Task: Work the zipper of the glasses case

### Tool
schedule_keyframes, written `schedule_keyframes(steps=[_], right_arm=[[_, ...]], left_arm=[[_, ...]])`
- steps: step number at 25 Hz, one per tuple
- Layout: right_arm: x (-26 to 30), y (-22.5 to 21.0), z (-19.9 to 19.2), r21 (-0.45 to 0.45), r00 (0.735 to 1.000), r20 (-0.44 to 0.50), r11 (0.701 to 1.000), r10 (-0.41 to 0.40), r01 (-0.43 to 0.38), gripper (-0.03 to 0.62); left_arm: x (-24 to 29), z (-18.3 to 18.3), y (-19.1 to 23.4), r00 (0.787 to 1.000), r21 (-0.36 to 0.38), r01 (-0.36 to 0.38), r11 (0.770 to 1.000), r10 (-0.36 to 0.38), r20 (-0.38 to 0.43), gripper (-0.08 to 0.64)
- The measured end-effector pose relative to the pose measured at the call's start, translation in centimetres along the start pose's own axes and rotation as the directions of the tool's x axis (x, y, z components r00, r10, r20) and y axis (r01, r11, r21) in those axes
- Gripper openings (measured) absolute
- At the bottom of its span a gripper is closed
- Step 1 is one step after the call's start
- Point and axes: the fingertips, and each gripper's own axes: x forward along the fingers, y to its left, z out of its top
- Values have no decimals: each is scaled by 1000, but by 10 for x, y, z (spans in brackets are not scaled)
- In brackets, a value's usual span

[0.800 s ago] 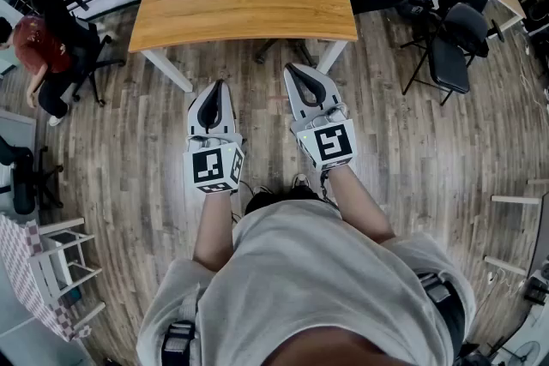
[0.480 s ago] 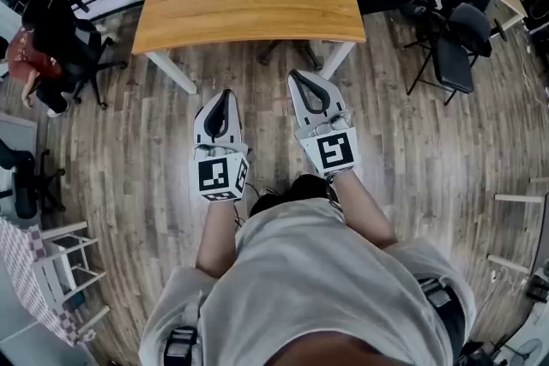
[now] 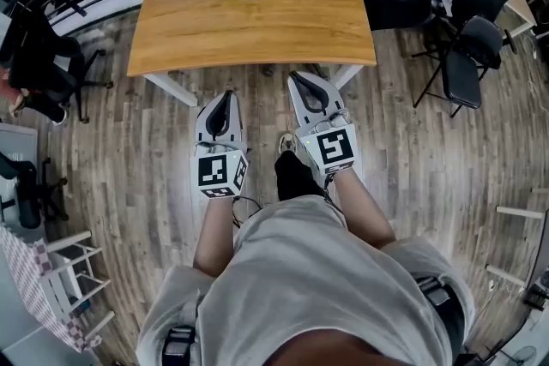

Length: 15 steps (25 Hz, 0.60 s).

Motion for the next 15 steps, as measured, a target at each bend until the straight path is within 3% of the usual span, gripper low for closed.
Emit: schedule_keyframes(steps=[7,15], right_arm=[[93,-67,-20,-20,997,-43,998,63,-64,26],[170,-103,-77,-88,976,-177,986,125,-142,28]], left_arm=[[114,-4,35,998,1,-33,999,33,-60,23],[192,-55,75,982,-23,-95,995,90,-169,23]])
